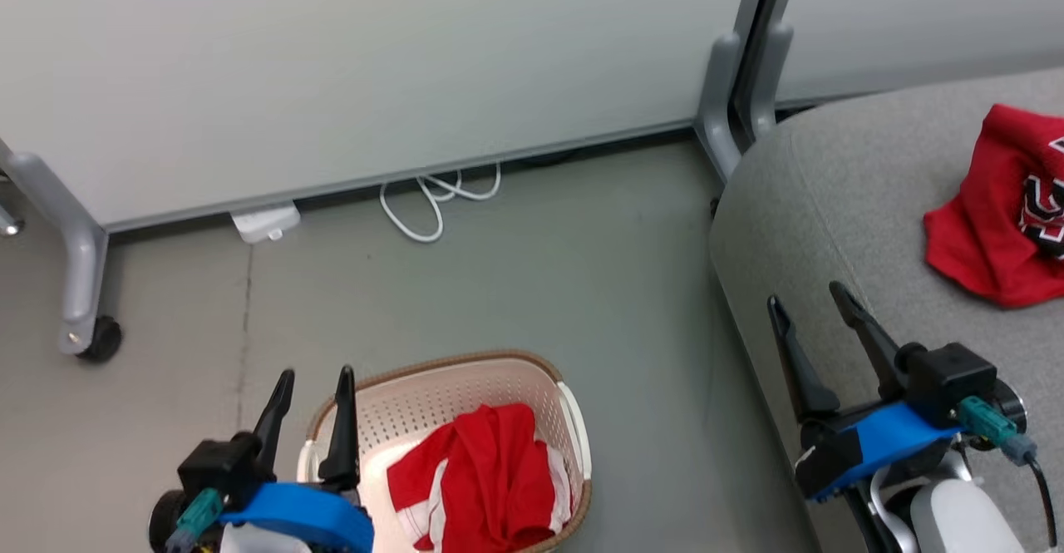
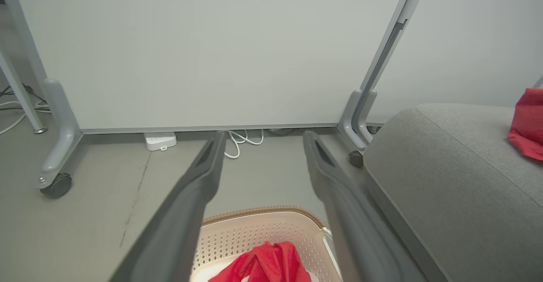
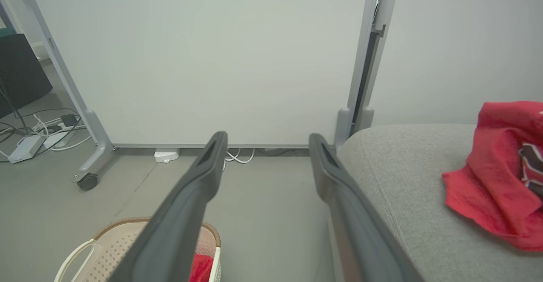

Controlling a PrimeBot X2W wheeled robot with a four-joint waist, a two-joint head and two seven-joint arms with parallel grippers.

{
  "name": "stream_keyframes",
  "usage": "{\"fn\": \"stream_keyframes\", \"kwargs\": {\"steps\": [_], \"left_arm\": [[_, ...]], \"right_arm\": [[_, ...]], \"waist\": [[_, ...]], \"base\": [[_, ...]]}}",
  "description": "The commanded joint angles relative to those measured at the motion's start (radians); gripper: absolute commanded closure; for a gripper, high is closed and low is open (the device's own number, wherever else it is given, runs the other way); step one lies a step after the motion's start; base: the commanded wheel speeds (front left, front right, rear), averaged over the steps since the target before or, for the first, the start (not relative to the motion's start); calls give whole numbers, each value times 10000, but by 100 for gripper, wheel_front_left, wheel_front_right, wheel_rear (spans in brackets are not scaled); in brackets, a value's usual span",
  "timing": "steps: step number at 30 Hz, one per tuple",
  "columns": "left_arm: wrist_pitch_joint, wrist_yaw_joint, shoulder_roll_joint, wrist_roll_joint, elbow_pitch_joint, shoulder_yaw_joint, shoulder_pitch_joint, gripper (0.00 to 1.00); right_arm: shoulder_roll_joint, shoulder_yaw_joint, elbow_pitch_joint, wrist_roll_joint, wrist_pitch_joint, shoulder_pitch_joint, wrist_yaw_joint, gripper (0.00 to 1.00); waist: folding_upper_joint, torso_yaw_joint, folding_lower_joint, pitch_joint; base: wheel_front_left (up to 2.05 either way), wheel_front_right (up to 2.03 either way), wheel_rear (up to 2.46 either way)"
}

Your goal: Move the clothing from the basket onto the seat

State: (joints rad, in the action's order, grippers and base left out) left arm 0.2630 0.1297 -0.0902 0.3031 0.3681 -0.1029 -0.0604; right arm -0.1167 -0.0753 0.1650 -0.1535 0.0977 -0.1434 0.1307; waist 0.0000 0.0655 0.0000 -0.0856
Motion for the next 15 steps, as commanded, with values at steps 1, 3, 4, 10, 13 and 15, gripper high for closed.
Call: {"fn": "stream_keyframes", "kwargs": {"steps": [1, 3, 4, 10, 13, 15], "left_arm": [[26, 5, -13, -1, 49, -47, -363, 0], [26, 5, -63, 6, 192, -233, -752, 0], [26, 5, -96, 25, 272, -301, -978, 0], [28, 5, -414, 236, 1330, -877, -2343, 0], [26, 5, -655, 433, 2182, -1303, -3124, 0], [-7, 5, -802, 638, 2760, -1578, -3630, 0]], "right_arm": [[-30, 22, -84, 34, 25, -250, 1, 0], [-22, -11, -297, 57, 71, -526, 1, 0], [-8, -39, -412, 78, 86, -683, 3, 0], [78, -361, -793, 94, 316, -1885, 1, 0], [134, -507, -866, 114, 549, -2536, 3, 0], [201, -622, -946, 105, 669, -2976, 1, 0]], "waist": [[0, 252, 0, -871], [0, 387, 0, -1535], [0, 465, 0, -1896], [0, 1116, 0, -3873], [0, 1442, 0, -4727], [0, 1670, 0, -5264]], "base": [[0, 0, 0], [0, 0, 0], [0, 0, 0], [0, 0, 0], [0, 0, 0], [0, 0, 0]]}}
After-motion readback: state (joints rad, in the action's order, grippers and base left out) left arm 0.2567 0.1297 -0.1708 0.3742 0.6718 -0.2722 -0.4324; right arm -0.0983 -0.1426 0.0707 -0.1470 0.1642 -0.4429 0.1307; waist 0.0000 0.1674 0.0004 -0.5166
